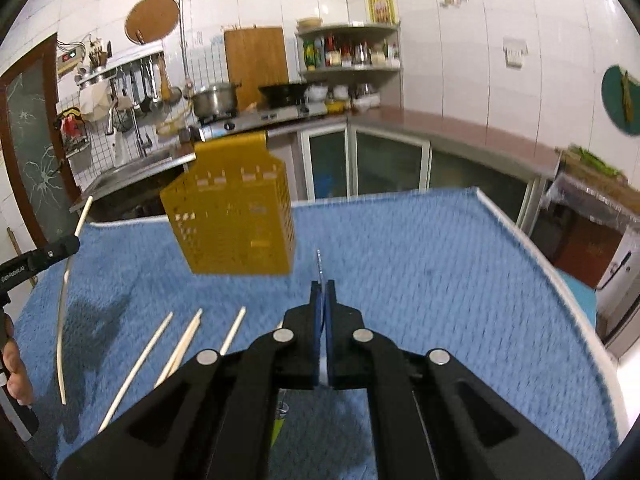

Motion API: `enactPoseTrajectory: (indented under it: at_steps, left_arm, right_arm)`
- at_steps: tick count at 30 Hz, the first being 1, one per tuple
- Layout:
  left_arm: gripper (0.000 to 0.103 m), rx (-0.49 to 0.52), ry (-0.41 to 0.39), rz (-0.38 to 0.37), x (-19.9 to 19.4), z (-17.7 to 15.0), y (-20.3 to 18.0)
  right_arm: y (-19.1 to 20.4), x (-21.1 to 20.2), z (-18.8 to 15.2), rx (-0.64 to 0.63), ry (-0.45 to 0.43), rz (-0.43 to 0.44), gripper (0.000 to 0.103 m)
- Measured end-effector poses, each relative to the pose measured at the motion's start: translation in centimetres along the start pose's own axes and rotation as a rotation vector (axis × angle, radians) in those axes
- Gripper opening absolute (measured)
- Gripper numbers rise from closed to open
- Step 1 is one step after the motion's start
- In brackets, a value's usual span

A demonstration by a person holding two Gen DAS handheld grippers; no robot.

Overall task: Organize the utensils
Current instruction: 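Lift the fork with the right tool while the left tool carries the chopstick toward the yellow holder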

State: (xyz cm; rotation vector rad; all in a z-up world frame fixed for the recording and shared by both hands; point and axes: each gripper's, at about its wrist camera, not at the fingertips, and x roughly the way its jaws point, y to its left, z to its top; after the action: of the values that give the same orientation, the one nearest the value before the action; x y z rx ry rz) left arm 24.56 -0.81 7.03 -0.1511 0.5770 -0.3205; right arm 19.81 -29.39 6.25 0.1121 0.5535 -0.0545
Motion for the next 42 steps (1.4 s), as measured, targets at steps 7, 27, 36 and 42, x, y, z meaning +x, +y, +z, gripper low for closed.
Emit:
enactPoseTrajectory:
  at_steps: [7, 27, 36, 42]
  left_arm:
    - [0.004, -0.009, -0.047, -0.066, 0.0, 0.2, -0.4]
    - [0.004, 0.093, -0.196, -0.076, 1.6, 9.1, -4.4]
    - [0.004, 0.177, -0.355, 0.045, 4.9, 14.9, -7.9]
    - [0.004, 0.163, -0.411, 0.106, 8.7, 15.5, -7.6]
  right_arm:
    - [0.9, -1.7, 2.2, -0.079, -0.104, -0.023, 0.002]
    - [3.1, -0.7, 11.9, -0.190, -0.279, -0.077, 0.002]
    - [5.5, 2.7, 18.2, -0.197, -0.390, -0.101, 0.001]
    - [6.2, 5.5, 19.1, -0.163, -0.459, -0.114, 0.001]
